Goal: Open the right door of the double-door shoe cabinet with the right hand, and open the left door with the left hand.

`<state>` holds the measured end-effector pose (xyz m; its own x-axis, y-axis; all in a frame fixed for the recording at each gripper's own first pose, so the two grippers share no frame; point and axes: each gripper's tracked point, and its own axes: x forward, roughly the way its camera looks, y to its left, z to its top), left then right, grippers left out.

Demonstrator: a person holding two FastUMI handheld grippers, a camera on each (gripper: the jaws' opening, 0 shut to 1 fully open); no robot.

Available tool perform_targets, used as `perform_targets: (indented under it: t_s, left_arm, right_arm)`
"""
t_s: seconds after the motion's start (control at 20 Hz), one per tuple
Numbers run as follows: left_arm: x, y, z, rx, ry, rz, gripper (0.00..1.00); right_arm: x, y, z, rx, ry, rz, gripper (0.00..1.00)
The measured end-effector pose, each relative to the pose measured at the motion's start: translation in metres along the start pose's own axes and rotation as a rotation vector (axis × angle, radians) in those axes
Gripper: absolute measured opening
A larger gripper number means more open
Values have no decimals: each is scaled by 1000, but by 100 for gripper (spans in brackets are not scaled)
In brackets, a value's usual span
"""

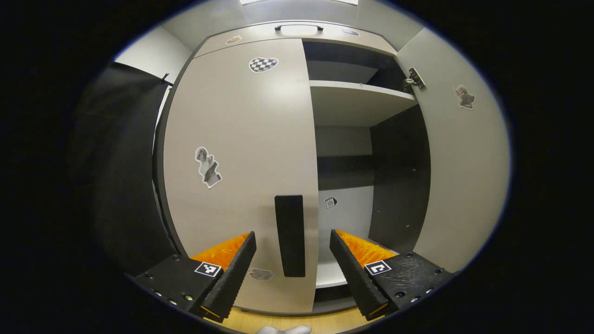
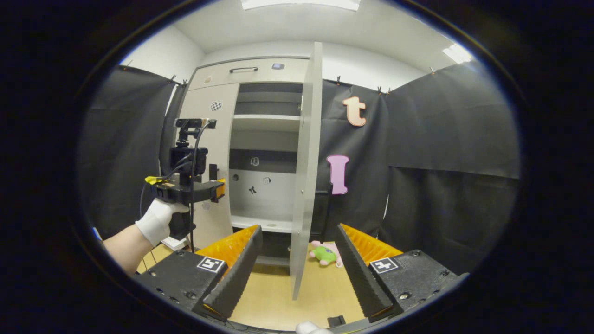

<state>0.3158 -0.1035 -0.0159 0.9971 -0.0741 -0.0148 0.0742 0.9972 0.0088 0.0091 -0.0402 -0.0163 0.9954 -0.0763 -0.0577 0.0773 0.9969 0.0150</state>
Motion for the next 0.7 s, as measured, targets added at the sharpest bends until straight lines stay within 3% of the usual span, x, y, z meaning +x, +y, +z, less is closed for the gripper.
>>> perform_targets:
  t_s: [0.3,0.45,0.55,0.6,0.7]
  left_arm:
    - [26,-3,-9,-14,30,1,93]
    - [29,-2,-9,-6,21,15,80]
    - [27,-5,-11,2,23,11,76]
    - [28,-7,-13,-8,30,-2,65]
    - [30,-6,-14,2,33,-12,57]
  right_arm:
    - [6,-1,-2,-7,13,4,99]
    - [8,-1,-3,-10,12,12,99]
    - [9,0,-2,-14,14,15,99]
    - [10,0,-2,-15,14,16,99]
    - [10,2,-2,-17,13,25,99]
